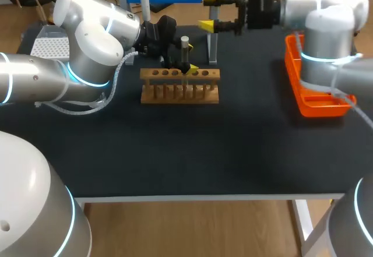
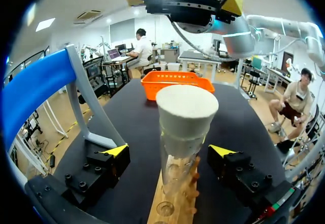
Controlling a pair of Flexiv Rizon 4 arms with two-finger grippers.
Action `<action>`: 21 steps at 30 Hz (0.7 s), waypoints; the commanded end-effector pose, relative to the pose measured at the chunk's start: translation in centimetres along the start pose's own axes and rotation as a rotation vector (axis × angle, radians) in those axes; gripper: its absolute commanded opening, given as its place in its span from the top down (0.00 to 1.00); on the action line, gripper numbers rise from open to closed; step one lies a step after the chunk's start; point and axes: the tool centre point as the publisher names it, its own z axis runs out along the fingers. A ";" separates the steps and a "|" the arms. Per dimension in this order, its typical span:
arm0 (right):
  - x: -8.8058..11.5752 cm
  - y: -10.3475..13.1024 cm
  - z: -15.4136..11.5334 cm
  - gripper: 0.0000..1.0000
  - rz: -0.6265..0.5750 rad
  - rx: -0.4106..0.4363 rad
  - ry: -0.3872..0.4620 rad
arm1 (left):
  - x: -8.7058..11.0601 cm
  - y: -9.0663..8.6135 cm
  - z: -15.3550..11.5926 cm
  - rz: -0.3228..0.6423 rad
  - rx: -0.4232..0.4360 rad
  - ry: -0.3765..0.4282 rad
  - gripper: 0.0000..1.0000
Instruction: Invert the test tube, pick up the pipette, mount the tip to pipette, aspirate from beaker and dispense into the tube, eject the tip, return the pipette, and cap with the stopper.
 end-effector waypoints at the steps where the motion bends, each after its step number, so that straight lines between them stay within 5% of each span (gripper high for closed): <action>1: 1.1 0.9 -3.3 0.00 -0.014 0.056 -0.006 | 0.0 -0.1 0.0 -0.001 -0.003 0.000 0.00; 13: 3.5 -3.2 -8.4 0.00 0.003 0.218 -0.031 | 0.0 -0.1 0.0 -0.001 -0.003 0.000 0.00; 21: 4.8 -6.6 -9.4 0.00 0.049 0.295 -0.021 | 0.0 -0.1 0.0 -0.001 -0.003 0.000 0.00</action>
